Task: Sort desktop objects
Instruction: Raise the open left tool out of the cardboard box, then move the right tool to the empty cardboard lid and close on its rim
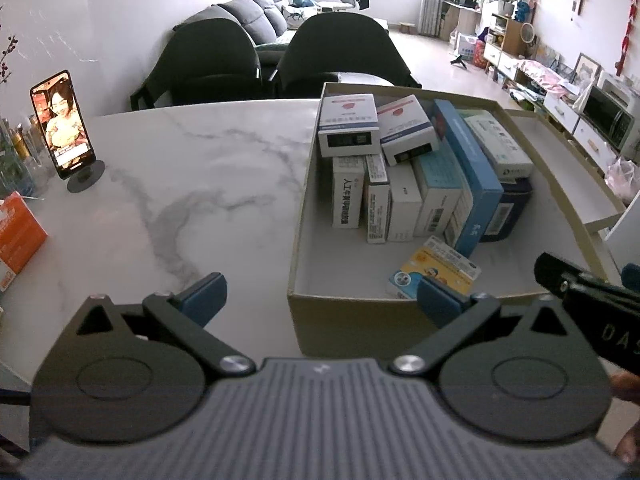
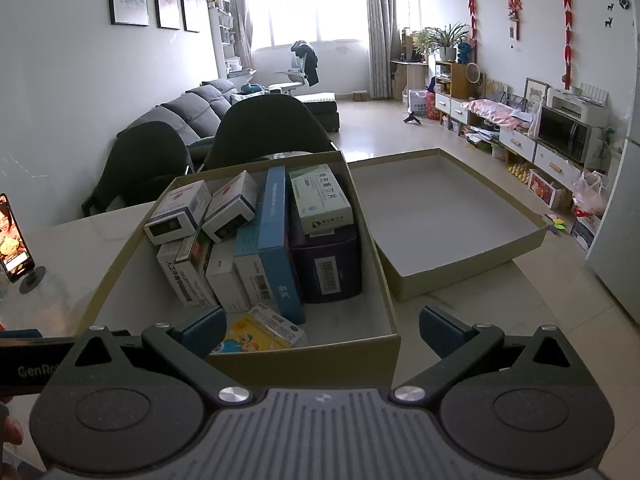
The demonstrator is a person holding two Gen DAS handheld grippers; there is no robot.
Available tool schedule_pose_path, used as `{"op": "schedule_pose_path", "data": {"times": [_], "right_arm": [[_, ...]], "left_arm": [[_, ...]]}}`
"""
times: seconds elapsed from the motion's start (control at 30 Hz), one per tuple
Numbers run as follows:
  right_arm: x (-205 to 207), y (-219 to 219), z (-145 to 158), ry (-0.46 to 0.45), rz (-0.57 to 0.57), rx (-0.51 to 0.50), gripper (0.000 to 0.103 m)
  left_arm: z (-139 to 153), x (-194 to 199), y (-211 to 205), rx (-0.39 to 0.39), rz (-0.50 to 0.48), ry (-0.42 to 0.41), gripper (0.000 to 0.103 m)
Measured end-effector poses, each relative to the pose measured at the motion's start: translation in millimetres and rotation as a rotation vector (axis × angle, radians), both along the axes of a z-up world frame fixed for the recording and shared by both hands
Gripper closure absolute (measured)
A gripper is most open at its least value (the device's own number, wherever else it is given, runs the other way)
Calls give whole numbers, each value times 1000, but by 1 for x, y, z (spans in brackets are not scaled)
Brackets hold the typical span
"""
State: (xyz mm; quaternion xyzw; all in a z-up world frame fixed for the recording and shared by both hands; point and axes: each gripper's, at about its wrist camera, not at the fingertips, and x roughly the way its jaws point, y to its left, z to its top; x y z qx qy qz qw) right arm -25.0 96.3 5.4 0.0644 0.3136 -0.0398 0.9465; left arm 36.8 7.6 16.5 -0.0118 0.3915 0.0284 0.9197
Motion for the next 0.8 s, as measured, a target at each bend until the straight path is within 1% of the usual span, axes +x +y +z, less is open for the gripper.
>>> {"op": "schedule_pose_path", "data": {"times": [0.27, 0.37, 0.57, 0.67, 0.8], "right_arm": [[2, 1, 1, -4, 5, -1, 0], [3, -7, 3, -14, 1, 25, 0], [5, -39, 5, -39, -38, 78, 0], [7, -64, 5, -49, -70, 120, 0], [14, -100, 1, -48, -127, 143, 0]], "left_arm": [[2, 2, -1, 0, 3, 1, 0], [4, 4, -4, -13, -7, -2, 0], [7, 13, -20, -49, -51, -6, 0], [8, 20, -29, -63, -63, -6, 0], [9, 32, -35, -149, -73, -2, 0]]}}
